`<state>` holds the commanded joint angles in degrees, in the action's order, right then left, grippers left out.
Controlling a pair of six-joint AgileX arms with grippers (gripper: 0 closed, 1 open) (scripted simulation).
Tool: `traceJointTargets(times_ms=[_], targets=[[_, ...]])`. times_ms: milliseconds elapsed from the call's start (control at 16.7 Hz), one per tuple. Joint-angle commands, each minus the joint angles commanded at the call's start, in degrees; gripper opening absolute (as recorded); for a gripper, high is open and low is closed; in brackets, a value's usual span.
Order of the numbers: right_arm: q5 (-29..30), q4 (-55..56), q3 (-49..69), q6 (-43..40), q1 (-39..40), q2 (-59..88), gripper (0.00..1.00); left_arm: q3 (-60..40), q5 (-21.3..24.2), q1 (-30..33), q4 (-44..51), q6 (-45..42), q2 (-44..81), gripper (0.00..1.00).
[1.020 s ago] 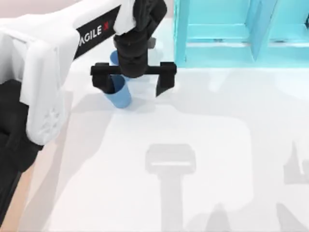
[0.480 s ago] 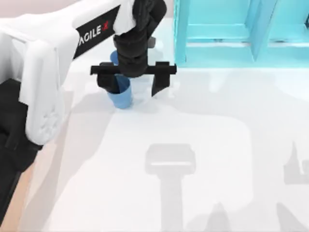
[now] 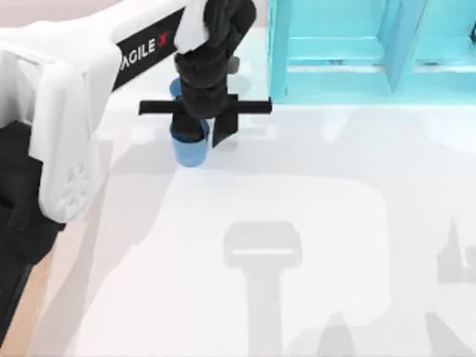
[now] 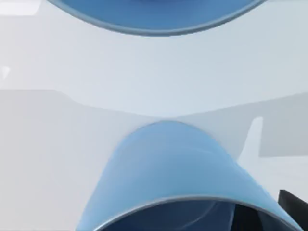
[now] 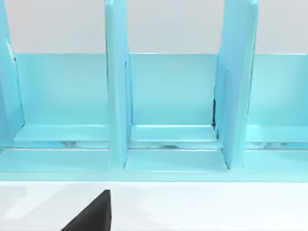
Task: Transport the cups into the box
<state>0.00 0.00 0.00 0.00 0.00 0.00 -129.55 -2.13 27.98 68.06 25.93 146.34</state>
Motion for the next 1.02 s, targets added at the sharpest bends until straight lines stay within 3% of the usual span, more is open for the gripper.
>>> traceJointTargets(times_ms=[600,1020], targets=[[0.0,0.0,0.0,0.0,0.0,0.0,1.0,0.0,0.0,-0.1,0.2,-0.3,-0.3,0.0],[0.0,0.0,0.0,0.0,0.0,0.0,1.0,-2.0,0.6,-8.9,11.7,-9.0,-9.0,0.0]])
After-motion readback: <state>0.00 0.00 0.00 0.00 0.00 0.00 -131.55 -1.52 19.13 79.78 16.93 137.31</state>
